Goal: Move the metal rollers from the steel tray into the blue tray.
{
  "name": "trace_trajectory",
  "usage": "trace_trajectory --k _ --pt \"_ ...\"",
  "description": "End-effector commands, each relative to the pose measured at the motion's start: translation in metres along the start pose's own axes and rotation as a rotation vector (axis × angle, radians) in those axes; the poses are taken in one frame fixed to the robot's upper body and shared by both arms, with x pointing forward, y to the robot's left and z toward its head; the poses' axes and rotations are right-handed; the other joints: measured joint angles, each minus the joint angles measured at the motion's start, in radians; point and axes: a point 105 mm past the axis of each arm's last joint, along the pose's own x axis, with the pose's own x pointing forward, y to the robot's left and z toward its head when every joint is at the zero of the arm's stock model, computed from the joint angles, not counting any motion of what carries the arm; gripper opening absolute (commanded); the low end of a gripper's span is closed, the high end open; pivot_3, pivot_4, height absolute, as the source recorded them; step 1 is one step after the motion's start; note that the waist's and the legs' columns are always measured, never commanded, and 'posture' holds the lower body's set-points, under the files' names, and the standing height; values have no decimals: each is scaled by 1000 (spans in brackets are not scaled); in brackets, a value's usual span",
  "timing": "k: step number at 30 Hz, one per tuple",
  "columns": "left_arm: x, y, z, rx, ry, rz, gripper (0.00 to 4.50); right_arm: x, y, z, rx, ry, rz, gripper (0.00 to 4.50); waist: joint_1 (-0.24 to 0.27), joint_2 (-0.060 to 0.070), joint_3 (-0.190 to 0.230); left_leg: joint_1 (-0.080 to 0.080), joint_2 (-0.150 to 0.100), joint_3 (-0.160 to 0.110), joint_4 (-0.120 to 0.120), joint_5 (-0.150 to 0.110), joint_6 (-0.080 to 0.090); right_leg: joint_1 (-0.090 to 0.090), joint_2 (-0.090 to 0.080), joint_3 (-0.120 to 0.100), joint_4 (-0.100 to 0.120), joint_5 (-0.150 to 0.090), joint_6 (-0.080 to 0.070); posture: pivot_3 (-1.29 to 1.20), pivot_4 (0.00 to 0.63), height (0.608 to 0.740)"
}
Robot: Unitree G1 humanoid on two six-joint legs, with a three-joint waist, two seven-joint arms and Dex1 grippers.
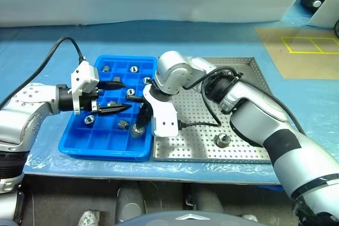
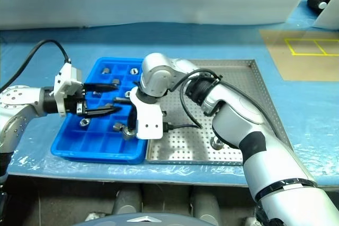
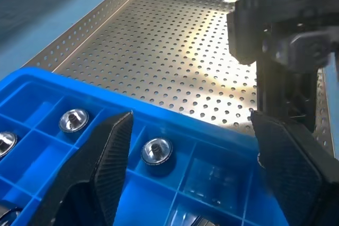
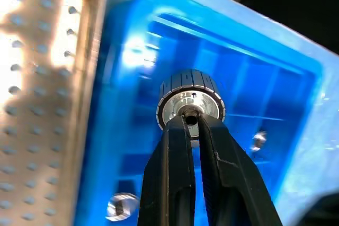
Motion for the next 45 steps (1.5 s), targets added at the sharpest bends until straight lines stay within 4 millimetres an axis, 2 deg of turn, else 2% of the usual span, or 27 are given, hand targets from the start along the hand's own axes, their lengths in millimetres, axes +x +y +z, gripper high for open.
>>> trace_trajectory --k 1,6,10,14,17,23,24,29,31,38,42,45 --pt "0 1 9 34 -12 -22 3745 3 -15 11 -51 -31 -44 78 0 0 0 0 0 0 0 0 0 0 0 0 0 0 0 168 150 740" --pt "-1 2 12 43 4 -47 3745 13 -17 19 -62 -64 -60 78 3 0 0 0 0 0 0 0 0 1 0 0 0 0 0 175 150 740" --pt "1 1 14 46 4 -59 3745 18 -22 20 -63 -74 -80 78 3 0 0 1 0 0 0 0 0 1 0 0 0 0 0 182 150 740" --pt "1 -2 14 42 6 -62 3745 22 -19 17 -54 -75 -79 78 1 0 0 1 0 0 0 0 0 1 0 0 0 0 0 189 150 740" --pt "0 -2 13 38 6 -56 3745 22 -14 15 -27 -81 -53 854 2 0 0 1 0 0 0 0 0 1 0 0 -1 0 0 198 150 740" --pt "-1 -1 13 38 2 -43 3745 17 -17 8 -54 -40 -70 2876 3 0 0 1 0 0 0 0 0 1 0 0 0 0 0 202 150 740" --pt "-1 -1 13 38 1 -41 3745 15 -12 4 -30 -19 -33 3146 3 0 0 1 0 0 0 0 0 1 0 0 0 0 0 202 150 740" --pt "1 -2 16 44 -13 -44 3745 -8 -8 -12 -4 72 -51 3146 7 0 0 1 0 0 0 0 -1 2 -1 -1 0 0 0 183 150 740" --pt "5 -3 20 38 -37 -60 3745 -22 1 -21 38 122 -73 3146 8 -1 0 1 0 0 0 0 -1 2 -1 -1 0 0 0 161 150 740" --pt "29 -11 22 25 -80 -161 3745 -64 49 -44 480 207 -361 3146 5 -1 -1 1 -1 0 1 0 -1 3 -1 0 0 0 0 86 150 740" --pt "39 -19 18 12 -85 -241 3745 -100 78 -38 871 147 -683 3146 5 -1 0 0 -1 0 1 0 0 3 0 0 -1 0 0 37 150 740" --pt "49 -27 15 5 -89 -304 3745 -123 104 -24 1121 107 -876 3146 4 -1 0 0 -2 0 0 0 0 3 2 1 -2 1 1 -4 150 740"
